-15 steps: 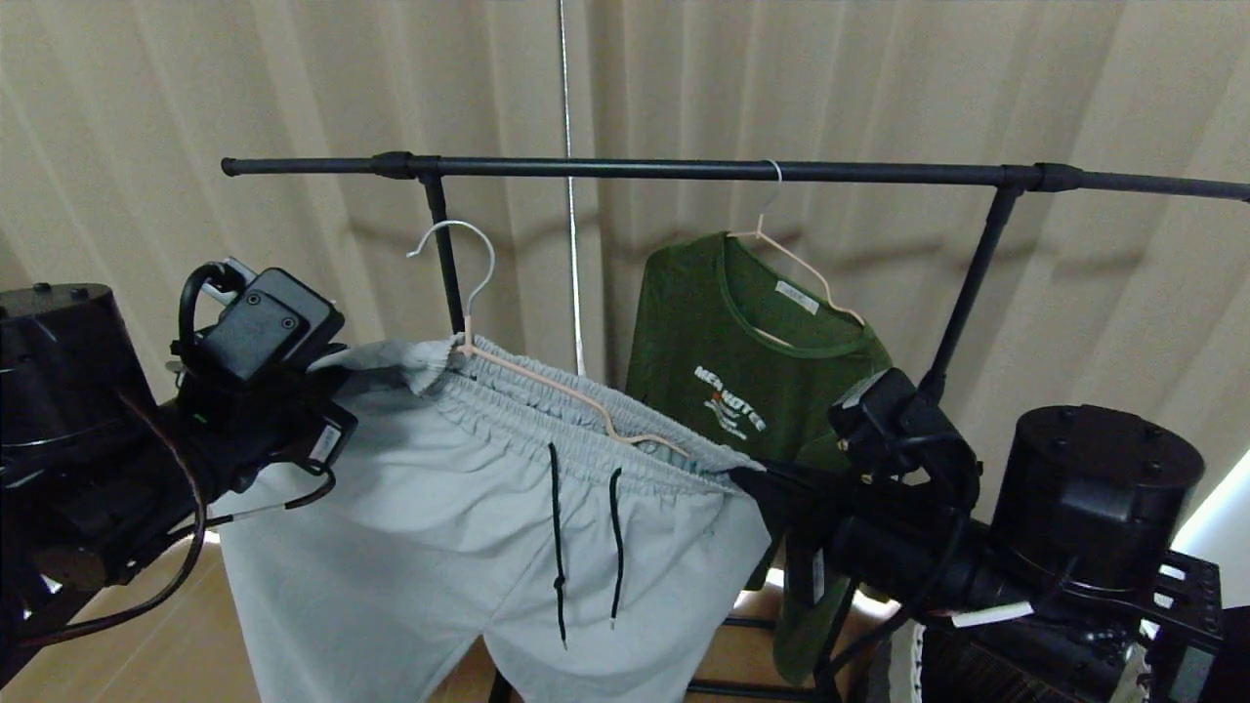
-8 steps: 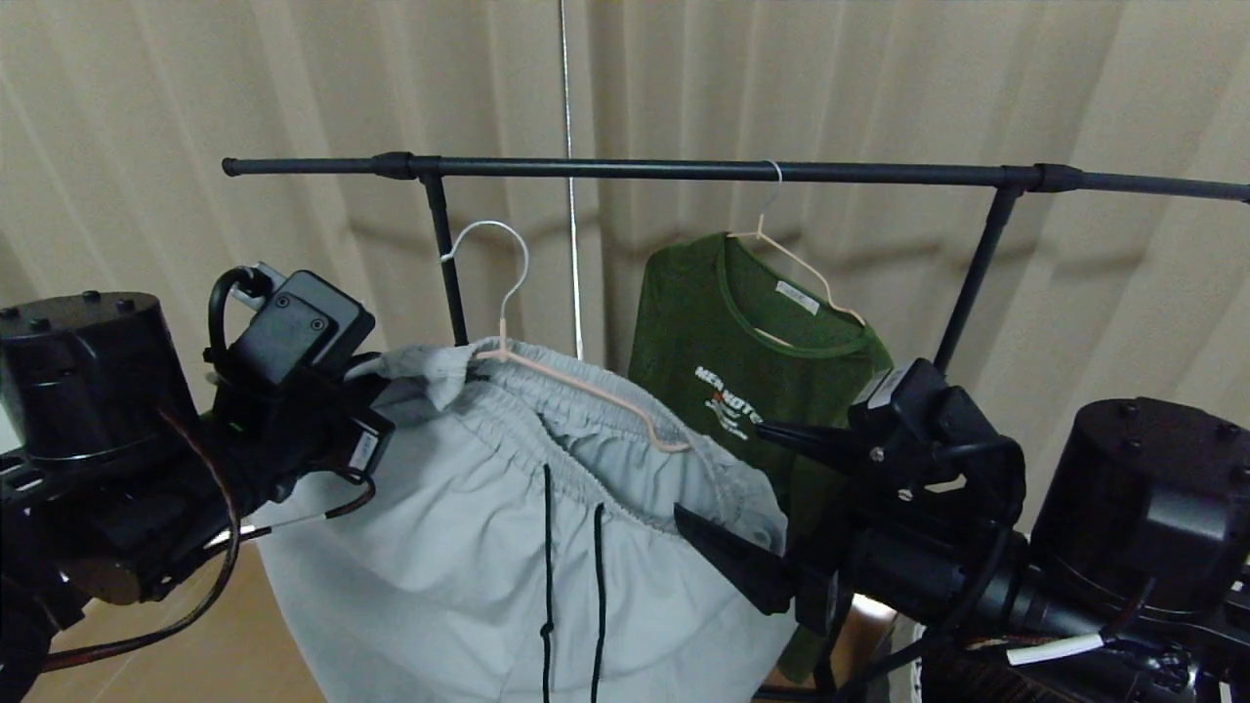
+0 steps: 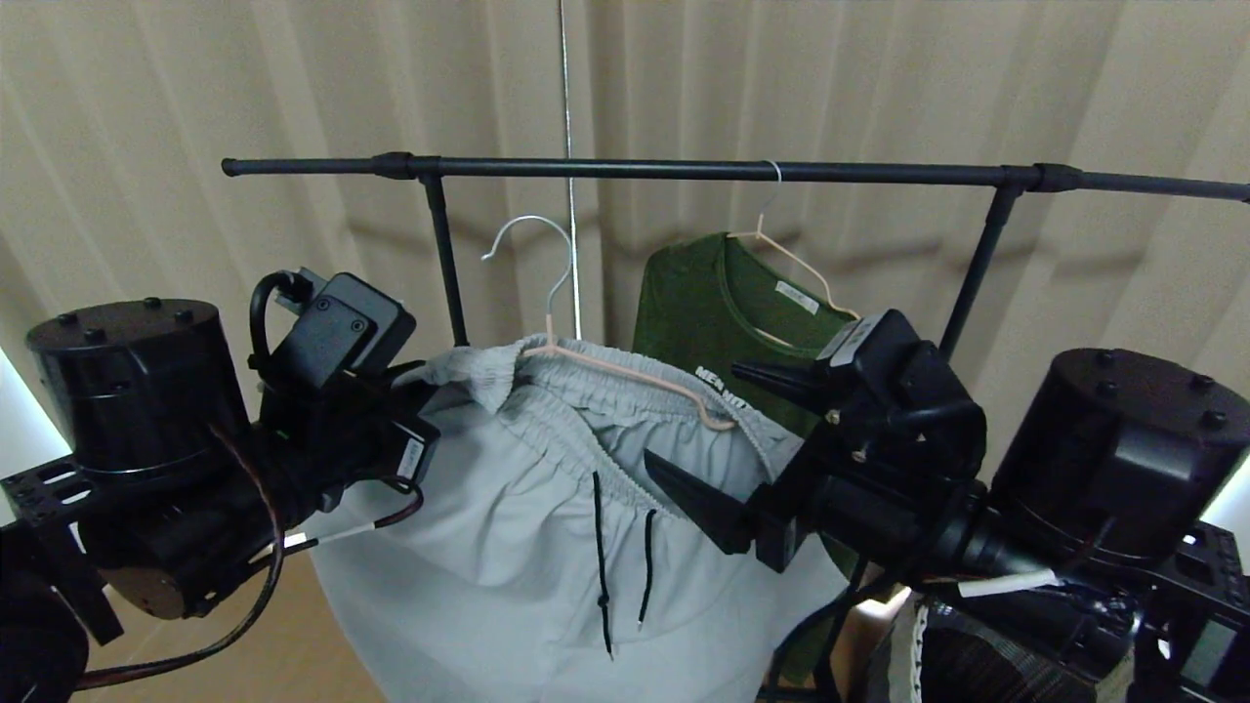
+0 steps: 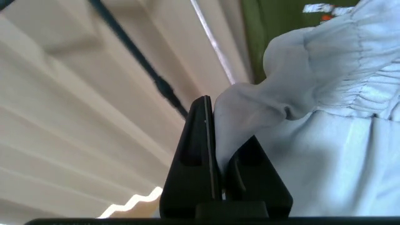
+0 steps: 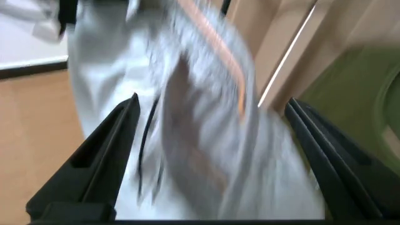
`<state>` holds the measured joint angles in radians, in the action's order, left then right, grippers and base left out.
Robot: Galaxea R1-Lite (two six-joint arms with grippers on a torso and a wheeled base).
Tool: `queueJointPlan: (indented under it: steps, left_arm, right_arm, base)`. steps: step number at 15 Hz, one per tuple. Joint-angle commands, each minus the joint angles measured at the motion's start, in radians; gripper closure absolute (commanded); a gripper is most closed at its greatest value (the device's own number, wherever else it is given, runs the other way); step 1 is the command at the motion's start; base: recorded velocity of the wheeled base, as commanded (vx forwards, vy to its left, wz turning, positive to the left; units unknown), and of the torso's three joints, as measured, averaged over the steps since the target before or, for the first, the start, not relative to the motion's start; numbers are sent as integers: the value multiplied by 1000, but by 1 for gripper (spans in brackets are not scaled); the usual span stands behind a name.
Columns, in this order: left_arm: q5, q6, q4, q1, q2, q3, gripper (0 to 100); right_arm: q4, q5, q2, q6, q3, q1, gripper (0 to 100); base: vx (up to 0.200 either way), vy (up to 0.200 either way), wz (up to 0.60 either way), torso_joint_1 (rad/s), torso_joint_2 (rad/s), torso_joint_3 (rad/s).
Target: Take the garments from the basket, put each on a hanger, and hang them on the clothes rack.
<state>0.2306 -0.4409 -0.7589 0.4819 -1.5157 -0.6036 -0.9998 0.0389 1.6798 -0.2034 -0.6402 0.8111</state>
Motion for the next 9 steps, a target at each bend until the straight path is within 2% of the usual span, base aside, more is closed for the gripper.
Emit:
queueJointPlan:
  steps: [1, 3, 5, 9]
  left_arm:
    - [7, 2, 0, 15, 0, 4, 100]
    - [7, 2, 0, 15, 6, 15, 100]
    - [4, 1, -13, 27, 12, 19, 100]
    - [-2, -6, -106, 96, 16, 51, 100]
  right_arm:
    - [-19, 1, 92, -68, -67, -56, 0]
    - [-36, 2, 133, -123, -113, -89, 0]
    - [-46, 4, 156, -128, -128, -99, 0]
    - [-46, 2, 175, -128, -138, -102, 0]
  base:
    - [0, 0, 0, 0, 0, 0]
    - [0, 0, 0, 0, 0, 0]
    - [0, 0, 0, 0, 0, 0]
    - [0, 0, 0, 0, 0, 0]
